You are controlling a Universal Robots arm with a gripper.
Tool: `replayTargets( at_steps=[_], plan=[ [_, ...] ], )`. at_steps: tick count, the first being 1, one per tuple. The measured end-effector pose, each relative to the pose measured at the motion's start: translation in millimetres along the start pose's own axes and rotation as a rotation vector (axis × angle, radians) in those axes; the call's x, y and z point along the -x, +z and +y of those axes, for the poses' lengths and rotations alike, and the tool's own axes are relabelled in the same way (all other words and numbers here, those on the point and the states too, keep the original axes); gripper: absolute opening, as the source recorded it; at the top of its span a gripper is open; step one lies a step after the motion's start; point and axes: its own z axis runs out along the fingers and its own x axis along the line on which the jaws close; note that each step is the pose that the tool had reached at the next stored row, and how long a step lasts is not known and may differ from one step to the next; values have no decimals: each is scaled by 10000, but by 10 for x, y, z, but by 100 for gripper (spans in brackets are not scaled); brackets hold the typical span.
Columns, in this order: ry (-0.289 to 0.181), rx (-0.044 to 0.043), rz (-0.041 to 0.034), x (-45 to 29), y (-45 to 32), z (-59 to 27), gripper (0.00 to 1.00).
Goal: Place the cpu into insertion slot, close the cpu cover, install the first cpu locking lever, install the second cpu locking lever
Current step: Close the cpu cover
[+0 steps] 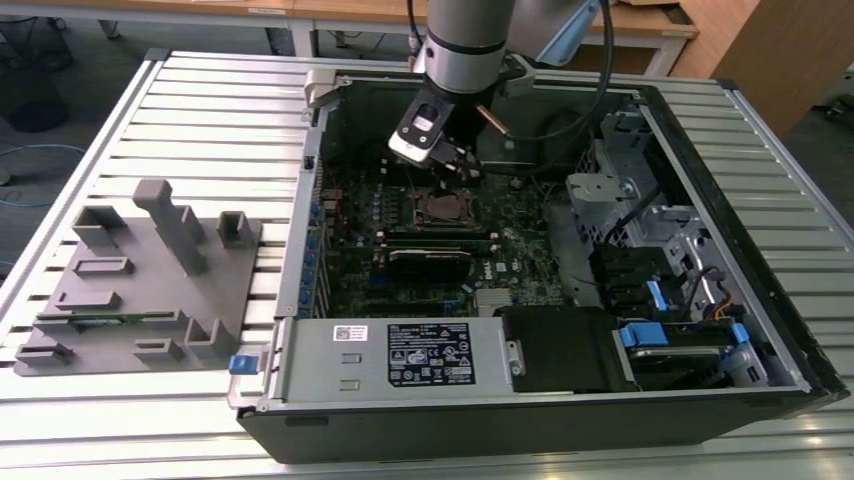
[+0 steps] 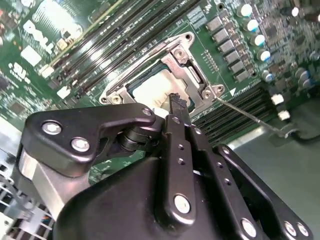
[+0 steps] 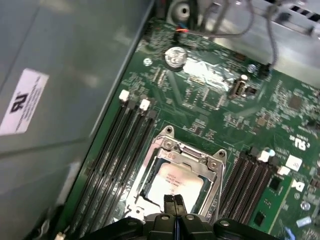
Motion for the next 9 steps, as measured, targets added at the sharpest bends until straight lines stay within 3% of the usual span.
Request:
replayTargets(
  at_steps=[9],
  plan=[
    [-1640, -29, 26, 0, 10, 0, 11]
  ],
)
